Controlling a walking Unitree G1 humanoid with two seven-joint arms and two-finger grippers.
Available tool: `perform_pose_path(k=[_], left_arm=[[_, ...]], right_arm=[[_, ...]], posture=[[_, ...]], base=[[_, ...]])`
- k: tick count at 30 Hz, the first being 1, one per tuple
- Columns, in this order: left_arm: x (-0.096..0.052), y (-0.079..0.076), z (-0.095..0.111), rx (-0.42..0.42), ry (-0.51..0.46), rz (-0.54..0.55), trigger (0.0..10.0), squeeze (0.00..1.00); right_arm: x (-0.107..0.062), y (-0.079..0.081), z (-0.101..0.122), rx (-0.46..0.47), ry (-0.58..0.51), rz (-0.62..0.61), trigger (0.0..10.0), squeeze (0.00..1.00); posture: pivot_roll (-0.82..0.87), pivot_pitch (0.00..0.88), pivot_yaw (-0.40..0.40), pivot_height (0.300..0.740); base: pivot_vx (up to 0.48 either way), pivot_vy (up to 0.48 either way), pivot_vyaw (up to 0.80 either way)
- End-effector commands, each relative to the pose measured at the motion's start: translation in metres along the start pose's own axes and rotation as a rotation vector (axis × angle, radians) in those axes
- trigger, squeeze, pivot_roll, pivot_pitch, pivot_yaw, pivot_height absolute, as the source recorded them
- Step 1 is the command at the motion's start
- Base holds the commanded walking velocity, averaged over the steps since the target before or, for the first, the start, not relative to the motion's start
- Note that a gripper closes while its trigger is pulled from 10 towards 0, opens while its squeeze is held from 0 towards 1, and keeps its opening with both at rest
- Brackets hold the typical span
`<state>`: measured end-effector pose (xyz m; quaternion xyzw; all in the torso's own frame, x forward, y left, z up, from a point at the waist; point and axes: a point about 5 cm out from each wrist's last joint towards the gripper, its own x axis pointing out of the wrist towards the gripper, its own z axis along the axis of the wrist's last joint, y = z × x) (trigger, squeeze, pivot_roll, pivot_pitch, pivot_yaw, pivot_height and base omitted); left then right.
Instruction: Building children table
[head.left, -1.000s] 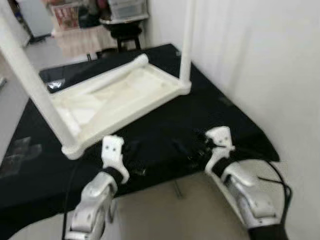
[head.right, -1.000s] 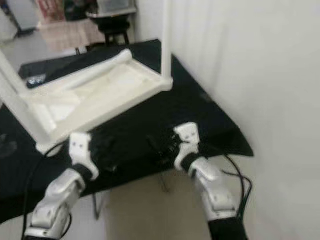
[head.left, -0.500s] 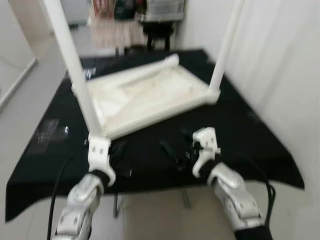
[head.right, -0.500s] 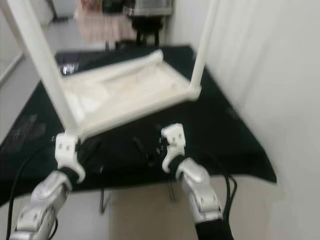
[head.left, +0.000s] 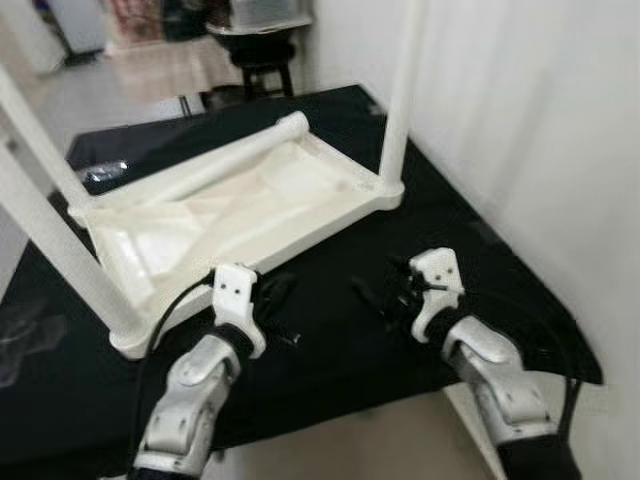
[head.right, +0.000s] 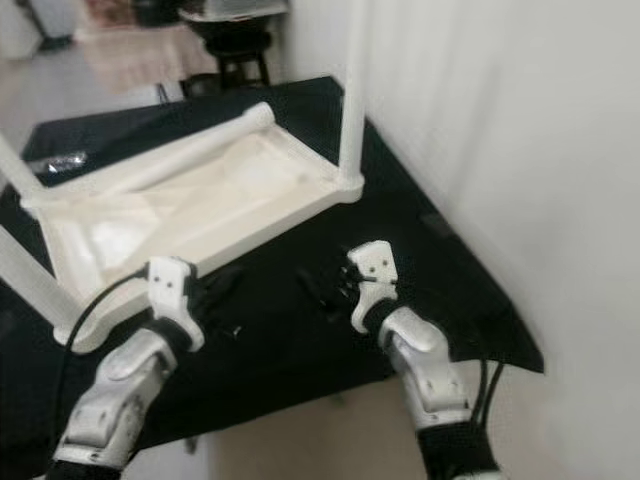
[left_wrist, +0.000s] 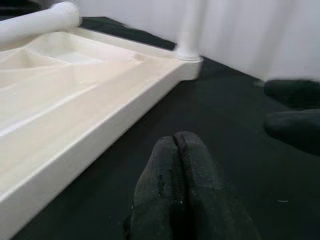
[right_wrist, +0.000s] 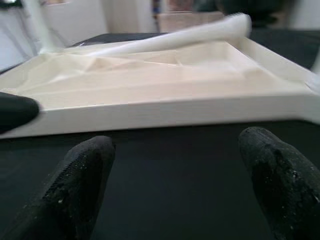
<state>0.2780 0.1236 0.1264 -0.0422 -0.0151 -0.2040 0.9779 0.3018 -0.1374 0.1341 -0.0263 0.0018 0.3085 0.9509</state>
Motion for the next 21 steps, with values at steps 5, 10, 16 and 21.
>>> perform_pose_path(k=[5,10,16,21], left_arm=[[-0.004,0.003,-0.003,0.026,0.02,0.015,10.0,0.0],[-0.004,0.002,-0.003,0.039,0.022,0.005,10.0,0.0],[-0.004,-0.003,-0.003,0.074,0.029,-0.041,10.0,0.0],[-0.005,-0.018,-0.002,0.093,0.043,-0.137,10.0,0.0]], right_arm=[[-0.002,0.009,0.005,-0.077,-0.006,0.122,10.0,0.0],[0.001,0.003,0.009,-0.12,0.001,0.106,10.0,0.0],[0.006,-0.008,0.012,-0.17,0.042,0.058,10.0,0.0],[0.016,-0.025,0.02,-0.22,0.092,-0.037,10.0,0.0]], posture=[[-0.01,0.076,0.0,0.74],[-0.01,0.078,0.001,0.74],[-0.01,0.077,0.001,0.74],[-0.01,0.073,-0.002,0.74]], base=[[0.0,0.0,0.48],[0.0,0.0,0.8],[0.0,0.0,0.8],[0.0,0.0,0.8]])
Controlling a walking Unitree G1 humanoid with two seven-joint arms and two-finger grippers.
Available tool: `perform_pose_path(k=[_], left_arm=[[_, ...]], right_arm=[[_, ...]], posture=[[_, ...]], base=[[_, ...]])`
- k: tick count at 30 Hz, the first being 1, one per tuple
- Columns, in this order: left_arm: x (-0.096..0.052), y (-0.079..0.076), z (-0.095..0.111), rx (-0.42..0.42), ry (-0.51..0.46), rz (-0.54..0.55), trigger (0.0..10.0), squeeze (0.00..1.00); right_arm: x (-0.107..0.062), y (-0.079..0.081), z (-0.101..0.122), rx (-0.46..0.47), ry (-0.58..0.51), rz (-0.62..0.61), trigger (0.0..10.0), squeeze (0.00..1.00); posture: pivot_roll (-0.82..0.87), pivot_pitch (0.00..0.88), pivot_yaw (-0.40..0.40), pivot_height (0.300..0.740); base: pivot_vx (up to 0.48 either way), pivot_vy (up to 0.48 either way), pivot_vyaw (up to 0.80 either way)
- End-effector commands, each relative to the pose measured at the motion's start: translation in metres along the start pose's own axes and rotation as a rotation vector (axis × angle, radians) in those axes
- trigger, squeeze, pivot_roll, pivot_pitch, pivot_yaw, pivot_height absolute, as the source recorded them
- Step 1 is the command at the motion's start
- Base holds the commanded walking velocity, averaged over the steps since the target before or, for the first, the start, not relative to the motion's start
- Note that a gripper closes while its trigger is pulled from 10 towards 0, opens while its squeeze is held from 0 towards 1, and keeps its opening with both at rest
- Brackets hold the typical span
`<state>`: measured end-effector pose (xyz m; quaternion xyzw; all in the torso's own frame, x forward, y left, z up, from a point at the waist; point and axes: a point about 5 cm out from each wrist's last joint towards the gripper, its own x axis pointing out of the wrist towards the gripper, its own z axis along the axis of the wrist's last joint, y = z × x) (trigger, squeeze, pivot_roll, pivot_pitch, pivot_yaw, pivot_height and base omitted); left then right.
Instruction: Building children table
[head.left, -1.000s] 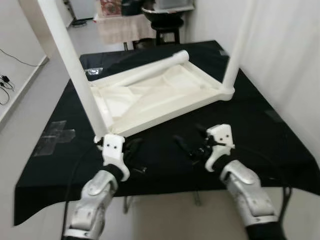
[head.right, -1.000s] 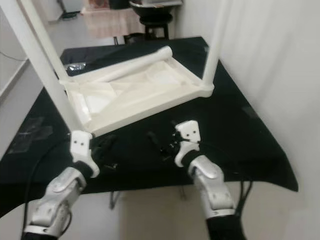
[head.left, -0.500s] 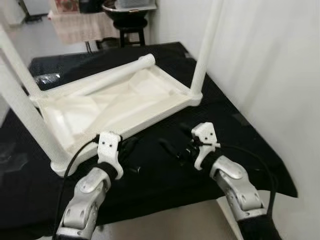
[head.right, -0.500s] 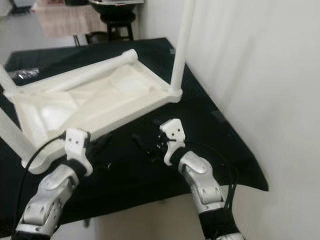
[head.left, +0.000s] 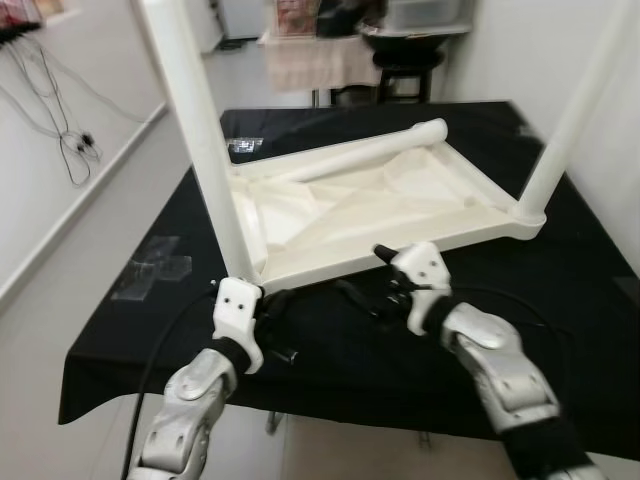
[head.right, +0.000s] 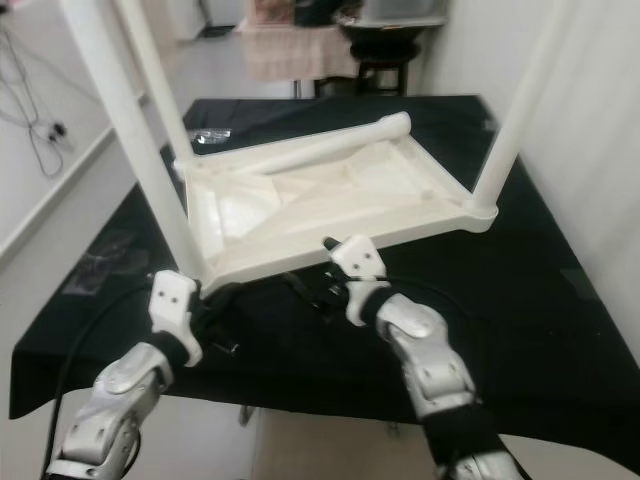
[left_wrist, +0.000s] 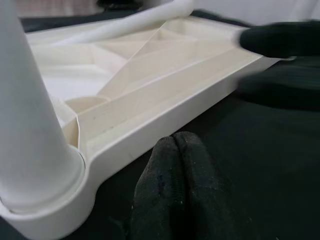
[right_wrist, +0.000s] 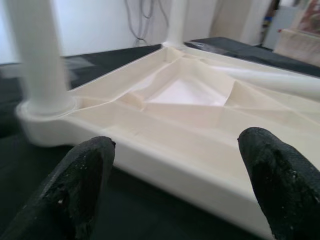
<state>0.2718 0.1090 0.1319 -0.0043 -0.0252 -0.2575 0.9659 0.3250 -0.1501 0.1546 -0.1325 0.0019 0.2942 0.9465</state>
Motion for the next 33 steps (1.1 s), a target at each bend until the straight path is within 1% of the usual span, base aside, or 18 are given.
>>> perform_pose_path(k=[1,3,5,8,11,12,13,15,16,17,20,21,23,24,25,26,29,33], left_arm=[[-0.005,-0.003,-0.006,0.015,0.043,-0.027,10.0,0.0],[-0.005,-0.004,-0.006,0.017,0.044,-0.033,10.0,0.0],[-0.006,-0.002,-0.007,0.01,0.046,-0.025,10.0,0.0],[-0.006,-0.001,-0.007,0.008,0.047,-0.021,10.0,0.0],[-0.007,0.0,-0.007,0.012,0.05,-0.012,10.0,0.0],[-0.007,0.0,-0.007,0.012,0.05,-0.012,10.0,0.0],[-0.007,0.0,-0.008,0.013,0.051,-0.01,10.0,0.0],[-0.007,0.0,-0.008,0.013,0.051,-0.01,10.0,0.0],[-0.007,0.0,-0.008,0.013,0.052,-0.008,10.0,0.0],[-0.007,0.0,-0.008,0.013,0.052,-0.008,10.0,0.0],[-0.008,-0.001,-0.008,0.014,0.055,-0.008,10.0,0.0],[-0.009,-0.001,-0.008,0.014,0.058,-0.009,10.0,0.0],[-0.009,-0.001,-0.008,0.014,0.058,-0.009,10.0,0.0],[-0.01,-0.002,-0.008,0.013,0.06,-0.009,10.0,0.0],[-0.011,-0.003,-0.008,0.012,0.061,-0.009,10.0,0.0],[-0.011,-0.003,-0.008,0.012,0.061,-0.009,10.0,0.0],[-0.014,-0.006,-0.008,0.005,0.06,-0.005,10.0,0.0],[-0.016,-0.008,-0.007,-0.002,0.059,-0.003,10.0,0.0]], right_arm=[[0.005,0.0,0.001,-0.017,0.026,-0.01,10.0,0.0],[0.006,-0.003,0.002,-0.029,0.033,-0.017,10.0,0.0],[0.008,-0.011,0.001,-0.077,0.076,-0.055,10.0,0.0],[0.009,-0.015,0.002,-0.098,0.093,-0.064,10.0,0.0],[0.009,-0.03,0.003,-0.191,0.181,-0.046,10.0,0.0],[0.009,-0.03,0.003,-0.191,0.181,-0.046,10.0,0.0],[0.008,-0.036,0.004,-0.253,0.222,-0.022,10.0,0.0],[0.008,-0.036,0.004,-0.253,0.222,-0.022,10.0,0.0],[0.007,-0.044,0.004,-0.297,0.27,-0.008,10.0,0.0],[0.007,-0.044,0.004,-0.297,0.27,-0.008,10.0,0.0],[0.009,-0.061,0.01,-0.391,0.371,0.005,10.0,0.0],[0.012,-0.069,0.013,-0.402,0.432,0.011,10.0,0.0],[0.012,-0.069,0.013,-0.402,0.432,0.011,10.0,0.0],[0.015,-0.073,0.016,-0.414,0.475,0.032,10.0,0.0],[0.017,-0.076,0.016,-0.424,0.567,0.073,10.0,0.0],[0.017,-0.076,0.016,-0.424,0.567,0.073,10.0,0.0],[0.022,-0.084,0.018,-0.409,0.7,0.105,10.0,0.0],[0.024,-0.088,0.02,-0.417,0.74,0.102,10.0,0.0]], posture=[[-0.01,0.073,-0.002,0.74],[-0.01,0.072,-0.003,0.74],[-0.01,0.072,-0.003,0.74],[-0.01,0.073,-0.005,0.74],[0.0,0.079,-0.009,0.74],[0.0,0.079,-0.009,0.74],[0.0,0.082,-0.01,0.74],[0.0,0.082,-0.01,0.74],[0.0,0.083,-0.011,0.74],[0.0,0.083,-0.011,0.74],[0.0,0.088,-0.015,0.74],[0.0,0.091,-0.017,0.74],[0.0,0.091,-0.017,0.74],[0.01,0.094,-0.019,0.74],[0.02,0.102,-0.024,0.74],[0.02,0.102,-0.024,0.74],[0.02,0.114,-0.034,0.74],[0.03,0.126,-0.039,0.74]], base=[[0.0,0.0,0.8],[0.0,0.0,0.8],[0.0,0.0,0.0],[0.0,0.0,0.0],[0.0,0.0,0.0],[0.0,0.0,0.0],[0.0,0.0,0.0],[0.0,0.0,0.0],[0.0,0.0,0.0],[0.0,0.0,0.0],[0.0,0.0,0.0],[0.0,0.0,0.0],[0.0,0.0,0.0],[0.0,0.0,0.0],[0.0,0.0,0.0],[0.0,0.0,0.0],[0.0,0.0,0.0],[0.0,0.0,0.0]])
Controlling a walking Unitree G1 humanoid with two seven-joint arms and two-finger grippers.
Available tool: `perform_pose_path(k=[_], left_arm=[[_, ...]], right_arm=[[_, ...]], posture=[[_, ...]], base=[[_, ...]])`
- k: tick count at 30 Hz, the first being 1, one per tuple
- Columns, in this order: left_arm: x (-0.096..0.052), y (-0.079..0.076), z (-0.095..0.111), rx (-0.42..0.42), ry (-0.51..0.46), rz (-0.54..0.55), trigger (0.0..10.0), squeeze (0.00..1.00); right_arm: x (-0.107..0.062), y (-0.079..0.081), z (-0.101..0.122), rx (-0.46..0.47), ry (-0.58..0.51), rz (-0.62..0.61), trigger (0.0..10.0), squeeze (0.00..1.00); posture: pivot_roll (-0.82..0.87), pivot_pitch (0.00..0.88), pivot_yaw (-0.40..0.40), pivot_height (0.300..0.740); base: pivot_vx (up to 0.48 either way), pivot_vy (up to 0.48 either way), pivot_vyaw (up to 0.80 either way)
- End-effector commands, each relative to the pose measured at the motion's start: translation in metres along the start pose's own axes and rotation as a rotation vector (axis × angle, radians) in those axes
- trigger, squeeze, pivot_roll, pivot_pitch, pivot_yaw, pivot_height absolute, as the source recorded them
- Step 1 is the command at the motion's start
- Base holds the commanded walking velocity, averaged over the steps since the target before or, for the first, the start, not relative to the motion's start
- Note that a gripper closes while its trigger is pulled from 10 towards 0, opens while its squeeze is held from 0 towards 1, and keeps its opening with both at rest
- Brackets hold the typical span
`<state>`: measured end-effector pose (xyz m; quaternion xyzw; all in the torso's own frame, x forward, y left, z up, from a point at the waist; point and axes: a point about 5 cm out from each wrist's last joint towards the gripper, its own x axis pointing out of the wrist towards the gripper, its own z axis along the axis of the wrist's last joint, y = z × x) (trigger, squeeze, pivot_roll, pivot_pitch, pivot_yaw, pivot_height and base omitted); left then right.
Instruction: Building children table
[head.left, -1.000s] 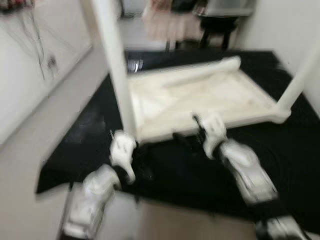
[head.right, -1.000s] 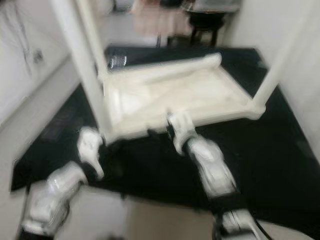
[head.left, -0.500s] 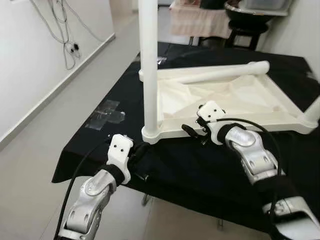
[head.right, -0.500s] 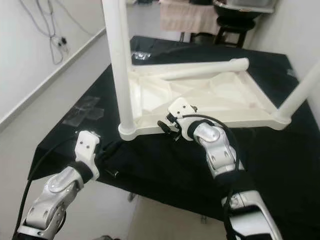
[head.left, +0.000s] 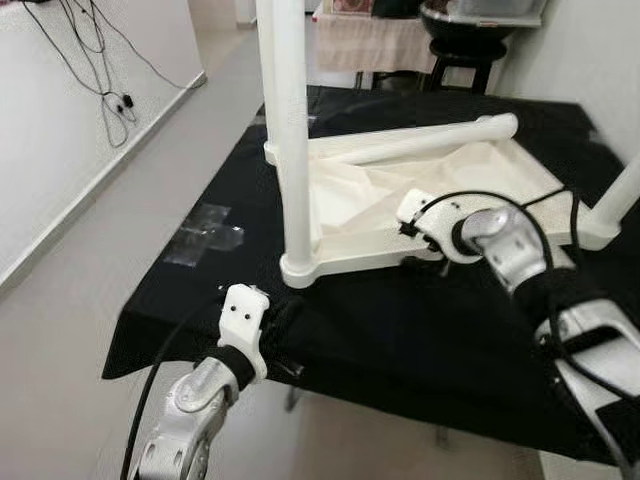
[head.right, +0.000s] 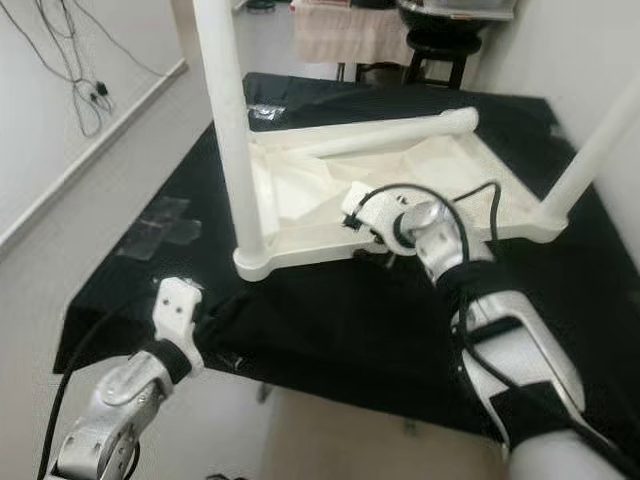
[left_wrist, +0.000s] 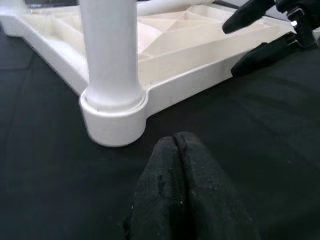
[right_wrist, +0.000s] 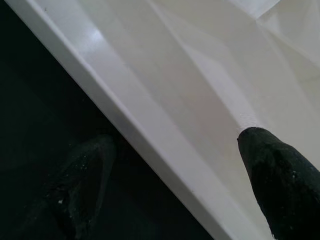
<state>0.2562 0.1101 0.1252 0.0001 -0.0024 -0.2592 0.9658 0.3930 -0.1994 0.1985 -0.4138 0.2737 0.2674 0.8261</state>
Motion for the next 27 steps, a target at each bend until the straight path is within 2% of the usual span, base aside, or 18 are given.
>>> perform_pose_path(k=[1,6,11,12,15,22,23,24,25,27], left_arm=[[-0.003,-0.003,-0.001,-0.002,0.013,0.001,10.0,0.0],[-0.011,-0.008,0.001,-0.033,0.012,0.006,10.0,0.0],[-0.016,-0.013,0.003,-0.05,0.012,0.001,10.0,0.0],[-0.018,-0.016,0.005,-0.056,0.011,-0.002,10.0,0.0],[-0.018,-0.017,0.006,-0.058,0.012,-0.002,10.0,0.0],[-0.022,-0.021,0.009,-0.066,0.012,0.003,10.0,0.0],[-0.023,-0.021,0.009,-0.067,0.012,0.004,10.0,0.0],[-0.023,-0.021,0.01,-0.069,0.013,0.005,10.0,0.0],[-0.023,-0.022,0.01,-0.07,0.014,0.005,10.0,0.0],[-0.024,-0.022,0.01,-0.072,0.015,0.006,10.0,0.0]], right_arm=[[0.002,0.0,-0.003,-0.011,0.044,0.012,10.0,0.0],[0.0,-0.007,0.0,-0.026,0.121,0.024,10.0,0.0],[0.0,-0.009,0.007,-0.03,0.154,0.035,10.0,0.0],[0.001,-0.008,0.016,-0.02,0.133,0.039,10.0,0.0],[0.002,-0.008,0.02,-0.017,0.123,0.038,10.0,0.0],[0.007,-0.002,0.041,0.063,0.036,0.03,10.0,0.0],[0.009,0.002,0.043,0.076,0.042,0.053,4.7,0.0],[0.011,0.005,0.044,0.082,0.05,0.07,4.7,0.0],[0.012,0.007,0.044,0.068,0.063,0.09,0.0,0.0],[0.013,0.01,0.043,0.048,0.08,0.112,0.0,0.0]], posture=[[0.04,0.137,-0.044,0.74],[0.04,0.175,-0.055,0.74],[0.05,0.202,-0.063,0.74],[0.05,0.221,-0.073,0.74],[0.05,0.223,-0.074,0.74],[0.06,0.243,-0.085,0.74],[0.06,0.245,-0.086,0.74],[0.06,0.245,-0.086,0.74],[0.06,0.245,-0.087,0.74],[0.06,0.245,-0.088,0.74]], base=[[0.0,0.0,0.0],[0.0,0.0,0.0],[0.0,0.0,0.0],[0.0,0.0,0.0],[0.0,0.0,0.0],[0.0,0.0,0.0],[0.0,0.0,0.0],[0.0,0.0,0.0],[0.0,0.0,0.0],[0.0,0.0,0.0]])
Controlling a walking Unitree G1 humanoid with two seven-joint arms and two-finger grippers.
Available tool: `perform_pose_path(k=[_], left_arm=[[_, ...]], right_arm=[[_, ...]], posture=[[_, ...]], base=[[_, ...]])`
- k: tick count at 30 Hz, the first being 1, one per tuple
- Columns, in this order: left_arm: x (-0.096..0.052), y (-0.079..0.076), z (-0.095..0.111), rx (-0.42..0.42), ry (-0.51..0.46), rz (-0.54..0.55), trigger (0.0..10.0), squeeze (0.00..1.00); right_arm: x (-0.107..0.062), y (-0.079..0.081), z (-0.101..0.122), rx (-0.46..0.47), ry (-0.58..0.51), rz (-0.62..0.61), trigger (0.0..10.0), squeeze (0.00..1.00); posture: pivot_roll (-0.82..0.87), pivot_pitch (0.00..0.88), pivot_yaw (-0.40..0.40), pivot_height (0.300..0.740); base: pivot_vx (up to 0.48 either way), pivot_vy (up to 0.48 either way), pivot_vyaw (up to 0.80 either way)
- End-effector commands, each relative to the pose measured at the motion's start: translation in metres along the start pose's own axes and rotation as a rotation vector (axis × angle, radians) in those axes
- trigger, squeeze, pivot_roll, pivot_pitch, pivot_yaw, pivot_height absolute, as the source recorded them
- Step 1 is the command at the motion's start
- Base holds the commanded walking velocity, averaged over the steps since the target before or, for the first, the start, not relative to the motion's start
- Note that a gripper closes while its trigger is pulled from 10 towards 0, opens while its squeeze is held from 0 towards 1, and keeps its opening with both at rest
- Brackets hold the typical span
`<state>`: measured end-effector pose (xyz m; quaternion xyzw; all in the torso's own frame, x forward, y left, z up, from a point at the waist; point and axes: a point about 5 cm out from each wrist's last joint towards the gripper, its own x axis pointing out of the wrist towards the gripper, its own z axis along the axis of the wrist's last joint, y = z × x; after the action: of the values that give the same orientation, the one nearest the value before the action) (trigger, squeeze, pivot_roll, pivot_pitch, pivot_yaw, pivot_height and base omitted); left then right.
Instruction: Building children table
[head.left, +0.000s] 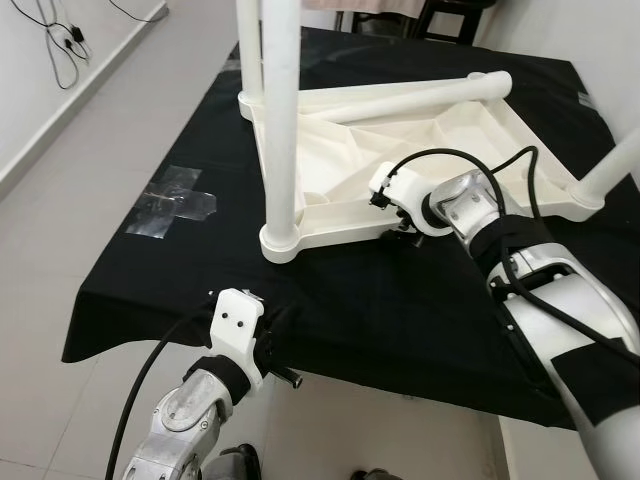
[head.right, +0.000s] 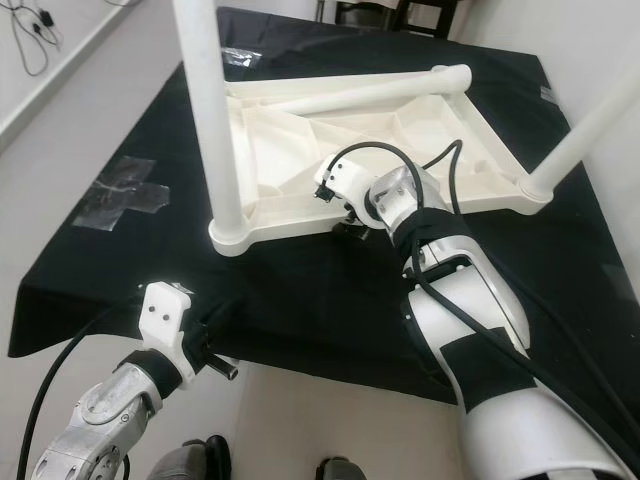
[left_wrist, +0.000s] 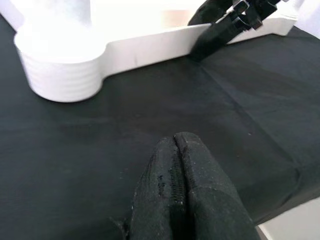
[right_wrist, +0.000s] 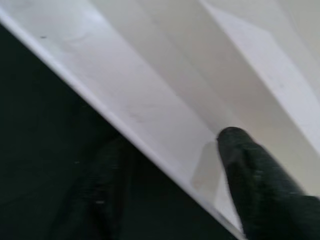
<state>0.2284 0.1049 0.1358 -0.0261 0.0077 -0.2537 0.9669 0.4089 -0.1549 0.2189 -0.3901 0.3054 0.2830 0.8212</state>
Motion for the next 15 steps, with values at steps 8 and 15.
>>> perform_pose_path(k=[8,15], left_arm=[[-0.001,-0.003,-0.001,-0.017,0.02,-0.003,10.0,0.0],[0.003,-0.001,-0.004,-0.006,0.029,-0.004,10.0,0.0]], right_arm=[[0.0,0.008,-0.002,-0.002,0.047,0.159,0.0,0.0],[-0.016,0.028,0.05,0.1,-0.309,0.531,0.0,0.0]], posture=[[0.05,0.227,-0.09,0.74],[0.05,0.201,-0.086,0.74]], base=[[0.0,0.0,0.0],[0.0,0.0,0.0]])
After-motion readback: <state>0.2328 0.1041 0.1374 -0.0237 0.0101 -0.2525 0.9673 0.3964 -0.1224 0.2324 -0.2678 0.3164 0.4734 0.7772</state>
